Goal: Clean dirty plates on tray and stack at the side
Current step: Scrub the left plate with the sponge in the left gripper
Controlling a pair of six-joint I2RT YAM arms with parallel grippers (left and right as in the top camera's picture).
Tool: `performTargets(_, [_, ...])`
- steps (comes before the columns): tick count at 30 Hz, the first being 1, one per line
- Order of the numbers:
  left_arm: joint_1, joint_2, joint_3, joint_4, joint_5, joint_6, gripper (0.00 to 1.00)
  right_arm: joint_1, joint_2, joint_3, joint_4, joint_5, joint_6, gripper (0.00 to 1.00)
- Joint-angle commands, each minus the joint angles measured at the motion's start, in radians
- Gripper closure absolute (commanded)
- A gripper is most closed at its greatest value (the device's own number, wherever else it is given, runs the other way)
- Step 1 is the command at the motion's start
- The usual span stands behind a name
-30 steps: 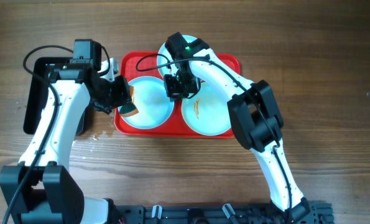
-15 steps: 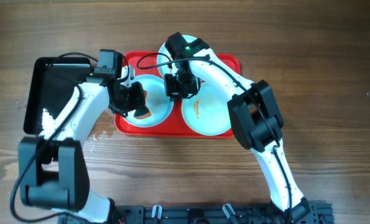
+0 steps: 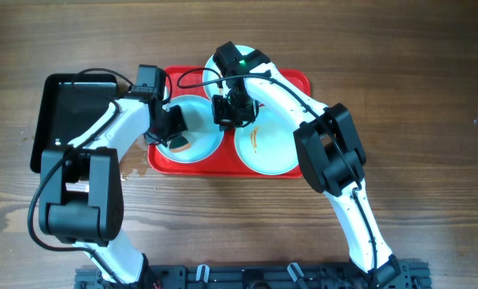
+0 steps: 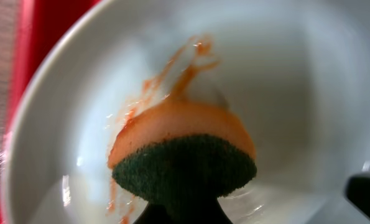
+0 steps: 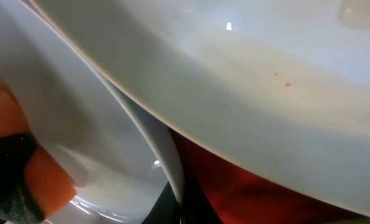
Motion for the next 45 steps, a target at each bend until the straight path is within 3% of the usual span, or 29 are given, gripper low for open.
performTargets(1, [0.005,-0.023,0.045,-0.071,-0.127,0.008,0.96,0.004,0.014,-0.018,-0.013,0.041,-0.023,0.96])
performTargets(7, [-0.031,-0.087,0.116,-0.06,0.15,0.005,0.96,0.004,0.014,-0.018,-0.015,0.041,-0.026,0.96])
performTargets(13, [-0.096,-0.003,0.116,0.076,0.147,-0.052,0.96,0.004,0.014,-0.018,-0.016,0.041,-0.026,0.96])
performTargets(18, [-0.093,0.083,0.116,0.085,0.029,-0.059,0.96,0.004,0.014,-0.018,-0.013,0.041,-0.025,0.96])
performTargets(23, [-0.093,0.137,0.116,0.139,0.009,-0.074,0.96,0.004,0.014,-0.018,-0.012,0.041,-0.011,0.96])
performTargets(27, [-0.084,0.146,0.116,0.047,-0.278,-0.073,0.96,0.004,0.014,-0.018,-0.013,0.041,-0.017,0.96])
performTargets(30, [-0.059,0.146,0.116,-0.034,-0.299,-0.073,0.96,0.004,0.014,-0.018,-0.012,0.041,-0.018,0.96])
performTargets(33, [-0.047,0.146,0.116,-0.124,-0.246,-0.074,0.96,0.004,0.014,-0.018,-0.014,0.041,-0.019,0.96])
performTargets(38, [-0.05,0.13,0.116,-0.293,0.011,-0.073,0.96,0.004,0.014,-0.018,-0.014,0.041,-0.019,0.96])
performTargets(45, [-0.09,-0.008,0.116,-0.179,0.08,-0.076,0.96,0.004,0.014,-0.018,-0.004,0.041,-0.024,0.96])
